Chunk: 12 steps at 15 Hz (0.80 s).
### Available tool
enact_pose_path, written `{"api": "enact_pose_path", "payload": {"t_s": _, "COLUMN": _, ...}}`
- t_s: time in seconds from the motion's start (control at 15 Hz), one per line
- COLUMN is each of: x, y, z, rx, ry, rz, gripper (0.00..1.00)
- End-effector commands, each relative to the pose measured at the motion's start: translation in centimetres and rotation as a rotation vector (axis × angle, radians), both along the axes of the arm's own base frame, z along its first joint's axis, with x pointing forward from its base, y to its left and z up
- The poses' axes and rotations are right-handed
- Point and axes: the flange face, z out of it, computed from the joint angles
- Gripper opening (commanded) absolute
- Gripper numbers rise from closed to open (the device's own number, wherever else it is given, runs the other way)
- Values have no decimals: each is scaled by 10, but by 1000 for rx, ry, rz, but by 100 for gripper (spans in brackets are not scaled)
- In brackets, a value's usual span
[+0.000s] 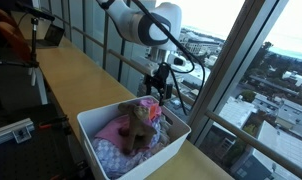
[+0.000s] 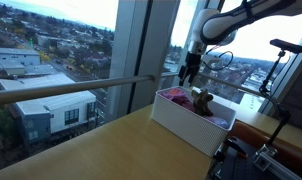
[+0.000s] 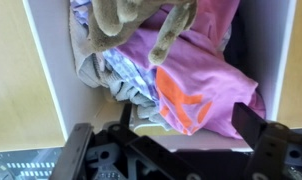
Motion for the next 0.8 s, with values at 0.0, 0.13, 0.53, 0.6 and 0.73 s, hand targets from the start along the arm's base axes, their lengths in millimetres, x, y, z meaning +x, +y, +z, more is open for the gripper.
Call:
{"api": "enact_pose_path", "payload": {"t_s": 0.0, "x": 21, "y": -9, "z": -50, "rx": 9, "ry": 26, "rz": 15, "gripper": 100}}
{"api": "enact_pose_path", "payload": {"t_s": 0.13, "x": 24, "y": -16, "z": -80, "rx": 20, "ry": 52, "rz": 8, "gripper": 100}}
{"api": "enact_pose_path", "payload": {"t_s": 0.53, "x": 10, "y": -38, "z": -154, "rx": 34, "ry": 169, "rz": -29, "gripper": 75}}
{"api": "enact_pose_path", "payload": {"t_s": 0.6, "x": 6, "y": -38, "z": -162, "rx": 45, "ry": 188, "rz": -37, "gripper": 72}}
{"api": "enact_pose_path", "payload": {"t_s": 0.73, "x": 1, "y": -27, "z": -165, "rx": 75, "ry": 206, "rz": -54, "gripper": 57}}
